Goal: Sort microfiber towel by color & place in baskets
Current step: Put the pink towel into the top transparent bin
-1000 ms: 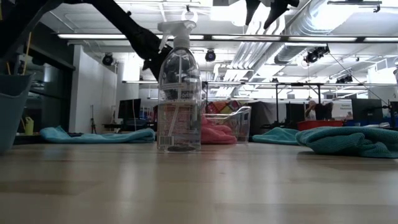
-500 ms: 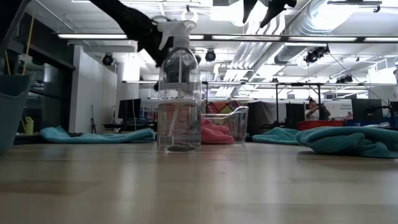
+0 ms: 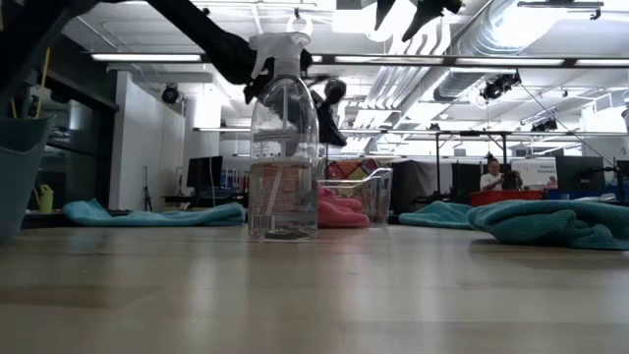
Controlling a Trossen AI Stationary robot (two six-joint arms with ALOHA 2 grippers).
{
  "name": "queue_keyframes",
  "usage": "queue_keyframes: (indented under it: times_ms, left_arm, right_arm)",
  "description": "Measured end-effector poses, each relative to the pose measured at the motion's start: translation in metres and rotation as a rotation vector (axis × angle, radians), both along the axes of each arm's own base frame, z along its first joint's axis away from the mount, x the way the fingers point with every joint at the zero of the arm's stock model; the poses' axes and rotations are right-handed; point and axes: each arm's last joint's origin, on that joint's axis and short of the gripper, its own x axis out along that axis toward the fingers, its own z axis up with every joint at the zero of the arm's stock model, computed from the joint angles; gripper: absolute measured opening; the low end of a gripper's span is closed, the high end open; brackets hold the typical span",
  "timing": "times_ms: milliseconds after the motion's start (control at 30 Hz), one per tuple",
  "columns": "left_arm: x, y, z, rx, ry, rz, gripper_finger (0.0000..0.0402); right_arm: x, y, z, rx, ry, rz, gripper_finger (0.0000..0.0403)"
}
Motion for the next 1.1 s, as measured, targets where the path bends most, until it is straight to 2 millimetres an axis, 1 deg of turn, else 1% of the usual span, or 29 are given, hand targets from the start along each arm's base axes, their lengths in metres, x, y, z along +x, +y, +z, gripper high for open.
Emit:
queue_keyframes:
  times_ms: [67,167,233,367,433,500,533,667,767,933,1100]
  left_arm:
    - [0.006,-0.003,-0.013,0.0,0.084,-0.007,0.0]
    - [0.009,-0.005,-0.031,0.01,0.22,-0.001,0.0]
    - [0.01,-0.004,-0.041,0.032,0.274,0.012,0.0]
    - [0.008,0.0,-0.058,0.018,0.355,0.052,0.0]
    - [0.007,0.001,-0.058,0.022,0.37,0.089,0.0]
    - [0.007,0.005,-0.049,0.034,0.344,0.118,0.0]
    - [0.005,0.006,-0.049,0.02,0.351,0.123,0.0]
    - [-0.005,0.007,-0.062,-0.084,0.429,0.094,0.0]
    - [-0.008,0.007,-0.061,-0.106,0.454,0.076,0.0]
    - [-0.018,0.002,-0.067,-0.124,0.592,0.022,0.0]
    - [-0.023,0.001,-0.069,-0.164,0.632,0.012,0.0]
  right_arm:
    - [0.0,0.0,0.0,0.008,-0.009,-0.007,0.0307]
    - [0.0,0.0,0.0,0.01,-0.011,-0.007,0.0307]
    - [0.0,0.0,0.0,0.021,-0.02,-0.01,0.0307]
    - [0.0,0.001,0.0,0.041,-0.035,-0.012,0.0307]
    - [0.001,0.002,0.0,0.048,-0.043,-0.012,0.0307]
    - [0.002,0.004,0.0,0.053,-0.05,-0.01,0.0307]
    - [0.002,0.005,0.0,0.059,-0.054,-0.006,0.0307]
    - [0.004,0.012,0.0,0.061,-0.055,0.016,0.0307]
    - [0.005,0.015,-0.001,0.062,-0.054,0.029,0.0307]
    - [0.006,0.017,-0.001,0.067,-0.061,0.028,0.0307]
    - [0.006,0.017,-0.001,0.068,-0.062,0.026,0.0307]
